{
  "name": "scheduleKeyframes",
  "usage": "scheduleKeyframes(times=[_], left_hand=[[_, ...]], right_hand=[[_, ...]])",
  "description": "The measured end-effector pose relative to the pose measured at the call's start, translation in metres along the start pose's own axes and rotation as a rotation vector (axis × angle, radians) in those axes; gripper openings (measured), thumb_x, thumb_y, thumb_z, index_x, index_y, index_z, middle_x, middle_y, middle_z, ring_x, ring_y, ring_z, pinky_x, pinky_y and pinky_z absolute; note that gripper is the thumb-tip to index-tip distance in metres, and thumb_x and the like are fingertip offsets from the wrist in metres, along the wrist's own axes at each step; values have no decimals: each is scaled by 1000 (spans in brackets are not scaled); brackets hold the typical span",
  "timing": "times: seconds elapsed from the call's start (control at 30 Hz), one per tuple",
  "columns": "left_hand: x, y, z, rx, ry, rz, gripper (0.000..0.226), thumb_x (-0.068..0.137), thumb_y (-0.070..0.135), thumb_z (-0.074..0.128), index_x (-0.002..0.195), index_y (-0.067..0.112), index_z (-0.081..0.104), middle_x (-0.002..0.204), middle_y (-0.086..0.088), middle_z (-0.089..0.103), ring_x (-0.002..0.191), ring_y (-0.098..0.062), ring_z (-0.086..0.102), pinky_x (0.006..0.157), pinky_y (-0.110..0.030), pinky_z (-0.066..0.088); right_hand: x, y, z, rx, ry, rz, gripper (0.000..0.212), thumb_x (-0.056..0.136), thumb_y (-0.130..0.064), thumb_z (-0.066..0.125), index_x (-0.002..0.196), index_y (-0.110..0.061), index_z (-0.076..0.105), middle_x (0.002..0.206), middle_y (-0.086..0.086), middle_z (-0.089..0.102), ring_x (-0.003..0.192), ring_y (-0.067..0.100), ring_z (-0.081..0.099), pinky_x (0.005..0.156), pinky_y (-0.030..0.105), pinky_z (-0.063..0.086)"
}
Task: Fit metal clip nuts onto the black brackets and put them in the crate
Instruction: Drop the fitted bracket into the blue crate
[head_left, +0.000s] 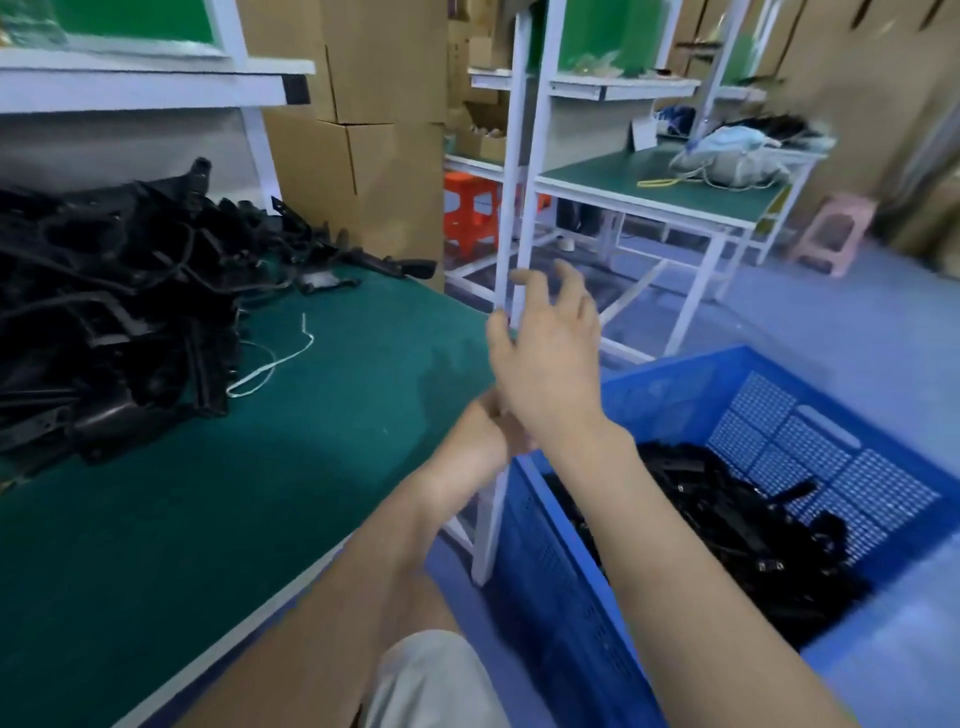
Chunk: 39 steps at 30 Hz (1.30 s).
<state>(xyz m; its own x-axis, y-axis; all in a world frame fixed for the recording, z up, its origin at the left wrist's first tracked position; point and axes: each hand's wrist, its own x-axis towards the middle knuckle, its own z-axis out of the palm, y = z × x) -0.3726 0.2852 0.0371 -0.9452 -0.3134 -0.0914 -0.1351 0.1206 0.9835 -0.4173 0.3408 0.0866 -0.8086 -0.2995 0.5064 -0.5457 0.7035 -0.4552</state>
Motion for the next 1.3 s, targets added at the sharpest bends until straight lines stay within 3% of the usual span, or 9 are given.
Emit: scheduleKeyframes(times=[0.13, 0.23, 0.37, 0.47, 0.63, 0.87, 1.03, 1.13, 1.3], left_hand=[[-24, -8, -59, -26, 174, 70, 45, 96, -16, 51, 91, 29, 49, 90, 15, 53, 67, 21, 57, 66, -1, 45], [-40, -23, -111, 50, 341, 170, 33, 98, -13, 48, 95, 18, 57, 79, 9, 64, 71, -2, 58, 64, -12, 45], [-91, -60, -193, 546, 581, 183, 37, 94, 5, 62, 122, 27, 60, 106, 12, 68, 101, 4, 62, 85, -30, 51], [-141, -90, -247, 979, 790, -26, 50, 95, 28, 65, 140, 13, 53, 137, -16, 57, 130, -39, 47, 107, -58, 38], [-195, -114, -305, 1053, 910, -495, 86, 88, 70, 42, 154, 15, 35, 158, -23, 30, 148, -45, 19, 120, -61, 12], [-186, -129, -353, 1040, 877, -567, 91, 89, 80, 28, 160, 24, 15, 167, -15, 13, 154, -38, 8, 124, -54, 7], [-173, -139, -382, 1075, 830, -394, 79, 92, 76, 34, 157, 31, 26, 162, 0, 32, 150, -23, 26, 124, -45, 13], [-168, -142, -391, 1040, 854, -314, 68, 92, 70, 43, 150, 34, 42, 153, 4, 45, 141, -22, 38, 119, -40, 23], [-166, -145, -392, 1037, 861, -208, 46, 96, 57, 52, 135, 33, 58, 137, 8, 56, 127, -21, 49, 106, -38, 35]], right_hand=[[-16, -45, 40, 131, -113, -91, 44, 101, -27, 46, 144, -17, 45, 158, 18, 27, 146, 32, 22, 120, 45, 18], [-30, -85, 73, 272, -202, -143, 43, 102, -25, 45, 145, -16, 45, 159, 18, 27, 147, 31, 20, 121, 46, 15], [-57, -142, 120, 337, -328, -265, 44, 102, -26, 45, 145, -16, 45, 158, 18, 29, 146, 32, 22, 122, 47, 16], [-82, -179, 154, 325, -443, -364, 45, 102, -28, 46, 145, -16, 43, 157, 18, 28, 148, 33, 21, 123, 49, 16], [-109, -220, 198, 256, -566, -453, 52, 103, -30, 47, 151, -15, 34, 160, 19, 22, 151, 37, 15, 124, 52, 13], [-111, -259, 233, 192, -494, -531, 58, 103, -35, 53, 154, -15, 32, 162, 22, 20, 152, 40, 16, 123, 54, 15], [-93, -271, 248, 124, -437, -545, 51, 105, -37, 44, 152, -19, 36, 160, 13, 29, 150, 34, 22, 123, 53, 14], [-85, -272, 253, 130, -415, -548, 39, 105, -34, 44, 142, -22, 52, 142, 6, 49, 139, 31, 36, 124, 52, 13], [-75, -270, 252, 110, -389, -524, 29, 104, -32, 50, 132, -28, 56, 122, 1, 52, 122, 27, 45, 126, 48, 5]])
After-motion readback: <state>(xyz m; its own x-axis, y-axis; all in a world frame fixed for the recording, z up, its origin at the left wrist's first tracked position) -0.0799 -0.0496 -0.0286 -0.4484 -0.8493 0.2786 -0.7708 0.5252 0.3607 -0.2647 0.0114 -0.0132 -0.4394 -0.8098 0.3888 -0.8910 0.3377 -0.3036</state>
